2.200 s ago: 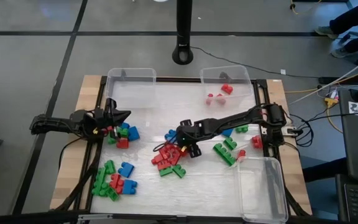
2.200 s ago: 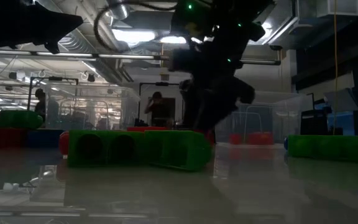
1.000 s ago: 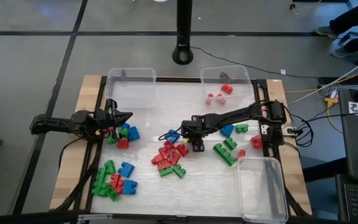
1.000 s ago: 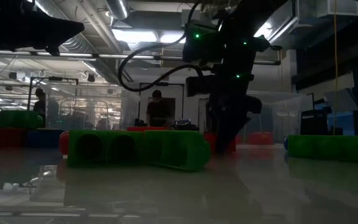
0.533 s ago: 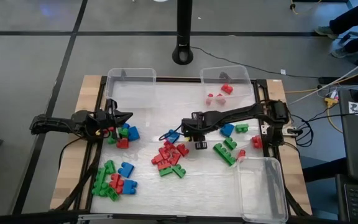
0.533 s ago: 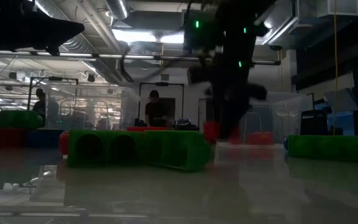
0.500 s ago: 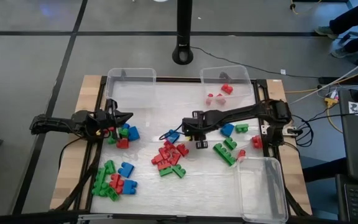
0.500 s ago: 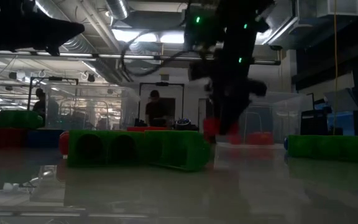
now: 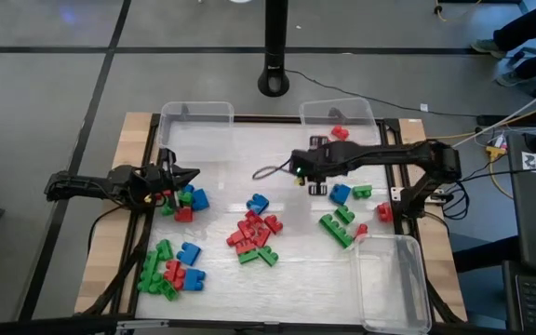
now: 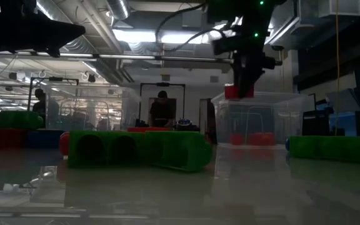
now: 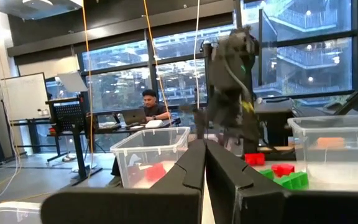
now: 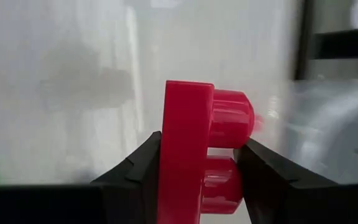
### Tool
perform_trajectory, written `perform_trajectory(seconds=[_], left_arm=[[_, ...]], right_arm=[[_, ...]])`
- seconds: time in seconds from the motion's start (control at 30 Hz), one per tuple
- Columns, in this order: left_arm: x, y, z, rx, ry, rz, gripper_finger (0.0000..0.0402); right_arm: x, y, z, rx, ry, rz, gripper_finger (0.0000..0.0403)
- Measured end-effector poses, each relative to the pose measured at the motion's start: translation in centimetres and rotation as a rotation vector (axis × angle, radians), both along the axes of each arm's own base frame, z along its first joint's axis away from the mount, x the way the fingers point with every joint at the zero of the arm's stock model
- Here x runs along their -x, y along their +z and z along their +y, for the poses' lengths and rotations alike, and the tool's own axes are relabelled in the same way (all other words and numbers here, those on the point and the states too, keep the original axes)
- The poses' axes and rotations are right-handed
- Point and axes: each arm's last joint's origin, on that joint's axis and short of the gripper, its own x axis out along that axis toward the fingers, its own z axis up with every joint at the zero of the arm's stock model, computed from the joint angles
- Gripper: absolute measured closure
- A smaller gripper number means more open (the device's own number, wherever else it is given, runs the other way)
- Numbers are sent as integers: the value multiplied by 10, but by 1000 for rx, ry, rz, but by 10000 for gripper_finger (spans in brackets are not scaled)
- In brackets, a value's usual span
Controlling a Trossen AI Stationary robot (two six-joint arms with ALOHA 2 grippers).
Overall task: Sort blocks
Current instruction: Put the red game piece into the top right transparent bin
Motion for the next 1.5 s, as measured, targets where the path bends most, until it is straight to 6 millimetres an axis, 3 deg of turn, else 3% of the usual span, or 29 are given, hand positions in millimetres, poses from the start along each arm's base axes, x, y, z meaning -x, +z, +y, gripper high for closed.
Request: perform_trajectory(seconds=[0.23,0.47,0.6,0.73,0.97,1.1,1.27,1.5], left_arm=[[0,0,0,-7,3,1,398],[0,0,0,2,0,-1,398],[0,0,0,1,1,-1,398],[0,0,0,11,-2,-5,398],[0,0,0,11,-2,-6,398],[0,0,0,11,-2,-5,398],[0,0,0,7,-1,-4,398],[0,0,0,7,-1,-3,398]], right_arm=[[26,28,-42,70,-101,-57,238],[39,33,-84,130,-195,-76,237],[44,34,-103,147,-252,-102,217],[49,33,-111,82,-311,-151,178],[47,33,-109,37,-296,-169,102],[31,33,-88,-77,-184,-251,80],[-1,35,-32,-113,34,-353,71],[-30,10,31,-190,188,-381,71]])
